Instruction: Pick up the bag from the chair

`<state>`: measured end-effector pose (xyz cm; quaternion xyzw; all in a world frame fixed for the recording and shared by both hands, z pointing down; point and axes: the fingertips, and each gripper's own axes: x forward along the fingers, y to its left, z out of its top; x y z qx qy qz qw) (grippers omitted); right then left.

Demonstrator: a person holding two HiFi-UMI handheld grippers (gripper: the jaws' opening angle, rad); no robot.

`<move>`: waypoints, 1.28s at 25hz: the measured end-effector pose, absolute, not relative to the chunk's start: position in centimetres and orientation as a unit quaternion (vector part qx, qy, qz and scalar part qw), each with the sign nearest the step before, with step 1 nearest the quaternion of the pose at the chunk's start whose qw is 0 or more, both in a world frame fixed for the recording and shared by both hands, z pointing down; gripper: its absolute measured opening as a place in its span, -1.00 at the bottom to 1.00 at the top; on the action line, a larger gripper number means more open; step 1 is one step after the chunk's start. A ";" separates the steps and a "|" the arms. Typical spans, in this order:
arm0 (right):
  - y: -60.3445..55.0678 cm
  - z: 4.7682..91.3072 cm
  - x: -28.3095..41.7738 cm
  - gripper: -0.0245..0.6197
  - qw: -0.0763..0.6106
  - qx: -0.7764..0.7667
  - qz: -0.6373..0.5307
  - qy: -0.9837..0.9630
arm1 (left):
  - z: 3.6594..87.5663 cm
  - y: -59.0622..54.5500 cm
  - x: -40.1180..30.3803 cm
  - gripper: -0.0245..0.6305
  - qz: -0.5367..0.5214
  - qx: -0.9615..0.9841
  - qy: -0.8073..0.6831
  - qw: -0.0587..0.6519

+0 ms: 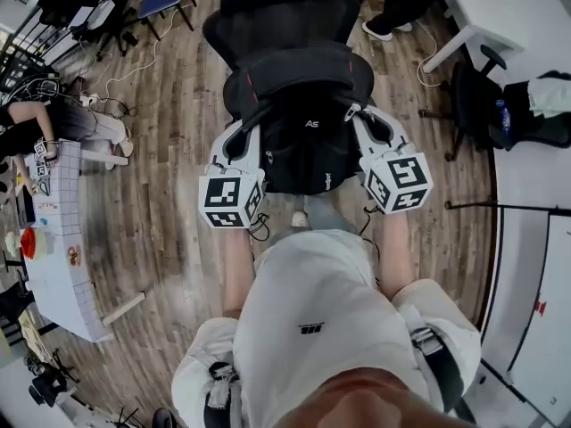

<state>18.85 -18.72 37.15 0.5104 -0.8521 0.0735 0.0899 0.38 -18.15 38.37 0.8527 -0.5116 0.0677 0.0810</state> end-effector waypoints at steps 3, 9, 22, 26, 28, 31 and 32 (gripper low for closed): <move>-16.1 37.0 19.1 -0.89 0.090 0.518 0.079 -0.847 | 38.1 -15.8 0.6 -0.87 0.067 0.858 -0.503 0.082; -11.3 36.4 19.6 -0.89 0.088 0.525 0.079 -0.843 | 37.2 -11.8 1.2 -0.87 0.063 0.864 -0.494 0.079; -3.2 35.6 22.7 -0.89 0.081 0.507 0.075 -0.855 | 36.3 -3.5 4.2 -0.87 0.062 0.854 -0.511 0.070; -1.1 35.3 23.9 -0.89 0.084 0.494 0.069 -0.863 | 36.0 -0.9 5.4 -0.87 0.064 0.848 -0.523 0.066; 0.1 35.2 24.5 -0.89 0.085 0.489 0.068 -0.865 | 36.0 0.5 6.0 -0.87 0.065 0.845 -0.527 0.066; 1.9 35.4 25.1 -0.89 0.085 0.484 0.068 -0.868 | 36.1 2.5 6.7 -0.87 0.067 0.841 -0.532 0.066; 2.5 35.5 25.3 -0.89 0.085 0.483 0.068 -0.869 | 36.2 3.1 6.9 -0.87 0.068 0.841 -0.533 0.067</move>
